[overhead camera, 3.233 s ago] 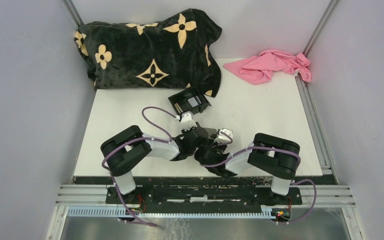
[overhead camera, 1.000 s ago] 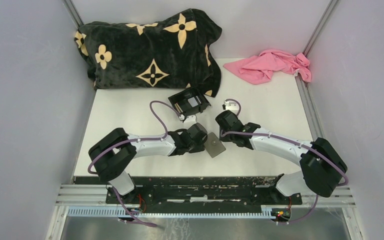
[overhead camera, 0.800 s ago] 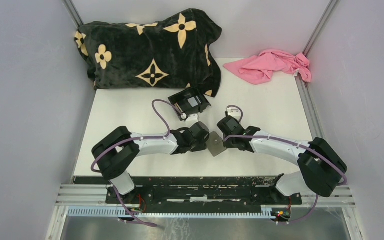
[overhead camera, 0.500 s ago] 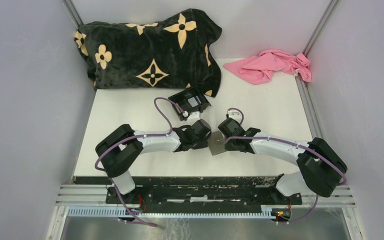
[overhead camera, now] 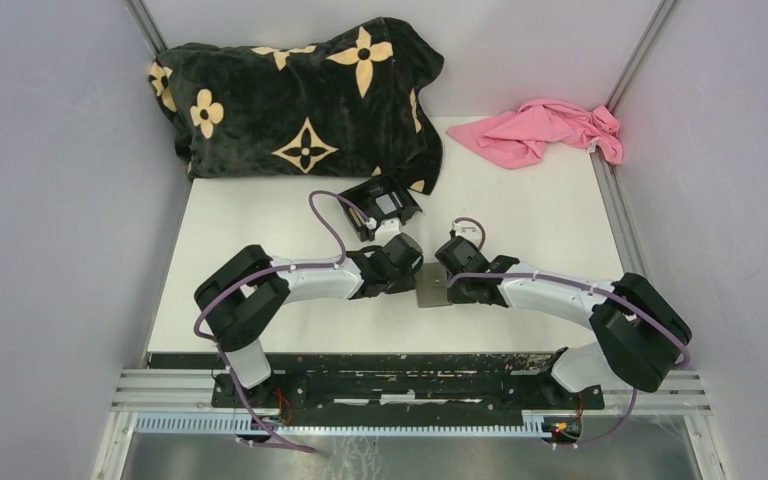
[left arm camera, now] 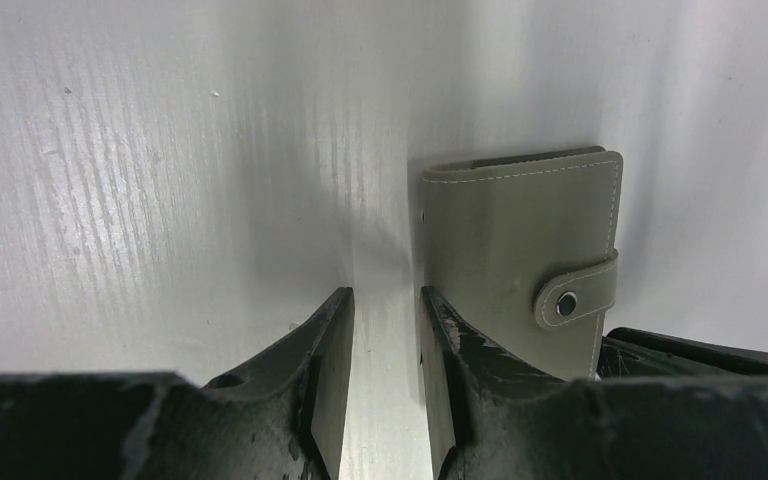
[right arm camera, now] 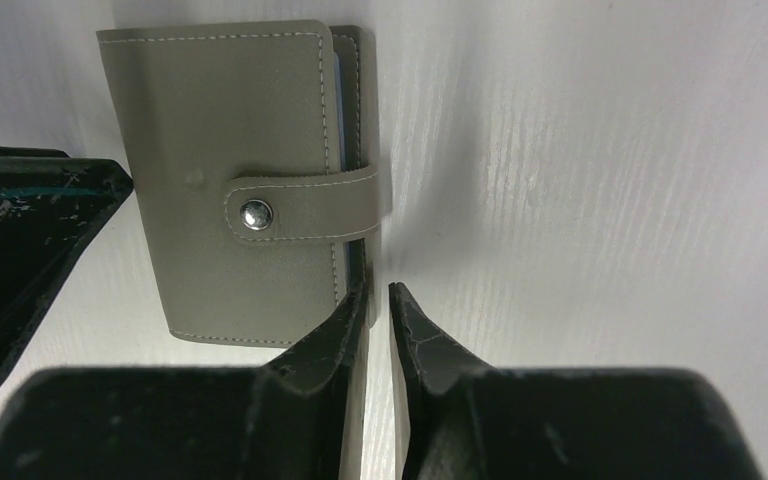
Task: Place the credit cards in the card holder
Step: Adjust the card holder at the center of the board, then reset both arms
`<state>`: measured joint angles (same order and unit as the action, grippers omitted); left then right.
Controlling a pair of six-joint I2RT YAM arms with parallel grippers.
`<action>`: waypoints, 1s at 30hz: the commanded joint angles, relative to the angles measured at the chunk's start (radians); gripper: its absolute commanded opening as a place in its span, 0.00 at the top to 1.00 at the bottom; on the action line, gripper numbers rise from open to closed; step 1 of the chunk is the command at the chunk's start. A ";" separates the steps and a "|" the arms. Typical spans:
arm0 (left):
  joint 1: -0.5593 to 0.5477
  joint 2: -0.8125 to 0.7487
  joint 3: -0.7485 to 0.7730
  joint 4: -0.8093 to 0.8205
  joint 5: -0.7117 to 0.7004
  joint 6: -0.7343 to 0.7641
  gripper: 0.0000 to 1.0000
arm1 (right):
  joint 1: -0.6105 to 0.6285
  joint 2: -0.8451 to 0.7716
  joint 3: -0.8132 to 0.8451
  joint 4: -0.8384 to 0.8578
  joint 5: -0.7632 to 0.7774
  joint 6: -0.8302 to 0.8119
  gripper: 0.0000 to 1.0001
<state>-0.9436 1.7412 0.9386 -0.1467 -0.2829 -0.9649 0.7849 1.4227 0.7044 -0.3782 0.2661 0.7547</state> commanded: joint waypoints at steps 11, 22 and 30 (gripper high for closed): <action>0.000 -0.266 0.043 -0.298 -0.200 0.074 0.58 | -0.021 -0.134 0.158 -0.120 0.162 -0.109 0.60; 0.060 -0.502 0.103 -0.363 -0.533 0.281 0.00 | -0.297 -0.081 0.421 -0.171 0.191 -0.341 0.23; 0.249 -0.706 -0.083 -0.103 -0.452 0.423 0.01 | -0.403 -0.127 0.448 -0.163 0.224 -0.326 0.00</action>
<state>-0.7483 1.1343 0.9230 -0.4000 -0.7124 -0.6685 0.3836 1.3380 1.1267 -0.5331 0.4416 0.4393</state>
